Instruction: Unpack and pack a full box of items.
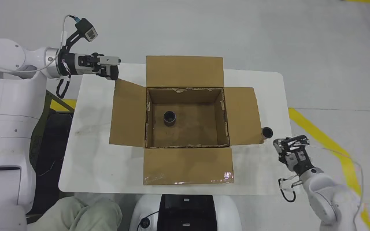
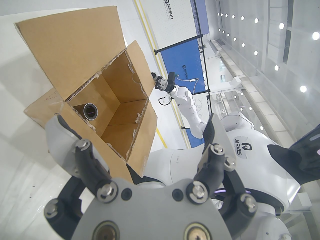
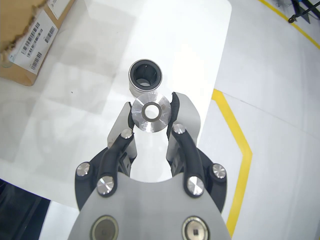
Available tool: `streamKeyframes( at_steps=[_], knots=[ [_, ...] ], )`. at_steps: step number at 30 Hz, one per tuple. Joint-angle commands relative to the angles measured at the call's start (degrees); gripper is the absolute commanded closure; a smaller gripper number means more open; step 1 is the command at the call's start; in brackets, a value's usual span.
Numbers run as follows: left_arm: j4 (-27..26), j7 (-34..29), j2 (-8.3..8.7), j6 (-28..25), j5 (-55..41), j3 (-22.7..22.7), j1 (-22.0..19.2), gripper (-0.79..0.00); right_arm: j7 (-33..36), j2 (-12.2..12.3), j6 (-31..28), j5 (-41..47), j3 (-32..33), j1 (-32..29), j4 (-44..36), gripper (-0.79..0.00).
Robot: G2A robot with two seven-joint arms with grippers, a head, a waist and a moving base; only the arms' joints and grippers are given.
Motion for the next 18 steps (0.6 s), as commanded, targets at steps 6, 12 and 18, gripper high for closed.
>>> streamKeyframes(
  at_steps=[6, 12, 18],
  knots=[
    [0.0, 0.0, 0.0, 0.0, 0.0, 0.0, 0.0, -0.785, 0.1, 0.0, 2.9, -4.3, 1.1, -1.3, -6.0, 0.0],
    [0.0, 0.0, 0.0, 0.0, 0.0, 0.0, 0.0, -0.785, -0.7, 0.1, 2.2, -5.4, 0.3, 0.2, -9.4, 0.0],
    [0.0, 0.0, 0.0, 0.0, 0.0, 0.0, 0.0, -0.785, -0.7, 0.2, 0.7, -6.1, -3.1, 4.5, -11.5, 0.0]
  ],
)
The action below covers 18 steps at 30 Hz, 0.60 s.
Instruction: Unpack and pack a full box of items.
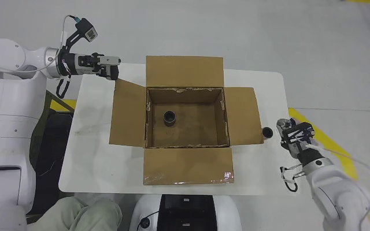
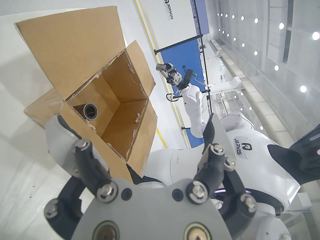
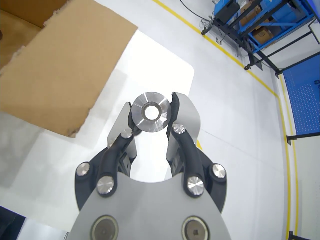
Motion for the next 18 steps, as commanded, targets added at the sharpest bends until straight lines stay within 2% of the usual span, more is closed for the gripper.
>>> streamKeyframes(
  at_steps=[1, 8, 18],
  knots=[
    [0.0, 0.0, 0.0, 0.0, 0.0, 0.0, 0.0, -0.785, 0.0, 0.0, -0.5, -0.2, -1.6, 1.8, -0.5, 0.0],
    [0.0, 0.0, 0.0, 0.0, 0.0, 0.0, 0.0, -0.785, 0.8, -0.1, -1.3, -0.8, -9.4, 8.3, -0.5, 0.0],
    [0.0, 0.0, 0.0, 0.0, 0.0, 0.0, 0.0, -0.785, 2.3, -1.0, -1.7, -0.1, -22.4, 17.6, 3.9, 0.0]
  ],
)
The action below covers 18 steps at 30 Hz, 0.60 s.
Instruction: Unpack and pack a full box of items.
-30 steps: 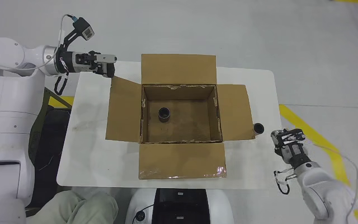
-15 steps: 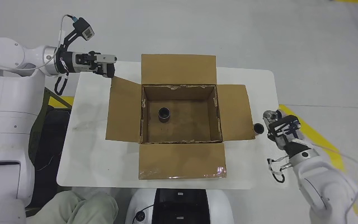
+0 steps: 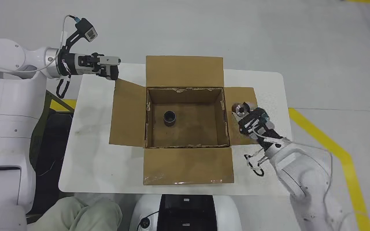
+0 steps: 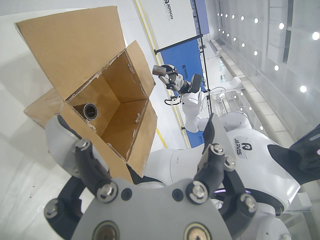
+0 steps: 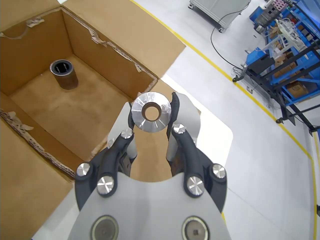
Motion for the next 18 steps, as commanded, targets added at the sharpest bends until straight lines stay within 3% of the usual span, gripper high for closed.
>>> streamKeyframes(
  at_steps=[1, 18],
  knots=[
    [0.0, 0.0, 0.0, 0.0, 0.0, 0.0, 0.0, -0.785, 0.5, -0.2, 0.3, 0.7, -2.3, 1.9, 1.3, 0.0],
    [0.0, 0.0, 0.0, 0.0, 0.0, 0.0, 0.0, -0.785, 8.1, -3.1, 3.5, 8.7, -18.1, 18.6, 15.8, 0.0]
  ],
)
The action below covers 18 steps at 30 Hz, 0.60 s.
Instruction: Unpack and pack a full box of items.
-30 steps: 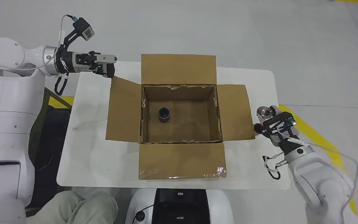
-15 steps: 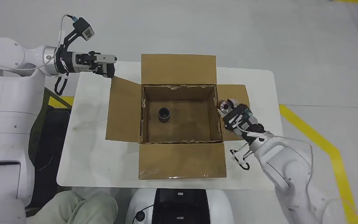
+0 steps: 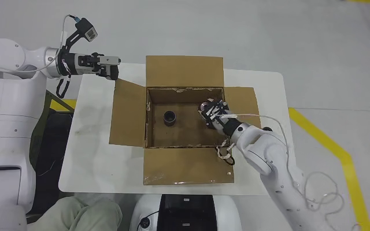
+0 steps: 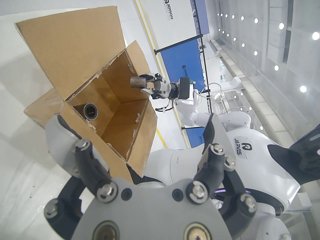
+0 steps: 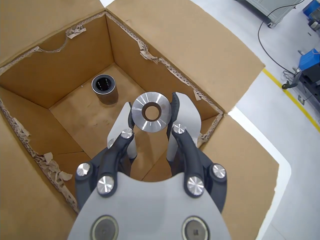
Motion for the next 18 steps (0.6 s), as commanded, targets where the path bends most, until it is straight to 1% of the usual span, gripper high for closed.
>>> streamKeyframes(
  at_steps=[1, 10, 18],
  knots=[
    [0.0, 0.0, 0.0, 0.0, 0.0, 0.0, 0.0, -0.785, 0.5, -0.4, 0.4, 1.0, -1.6, 1.6, 2.1, 0.0],
    [0.0, 0.0, 0.0, 0.0, 0.0, 0.0, 0.0, -0.785, 2.2, -2.0, 2.2, 3.5, -7.0, 7.2, 10.5, 0.0],
    [0.0, 0.0, 0.0, 0.0, 0.0, 0.0, 0.0, -0.785, 4.5, -3.5, 2.6, 5.5, -11.0, 12.2, 16.3, 0.0]
  ],
)
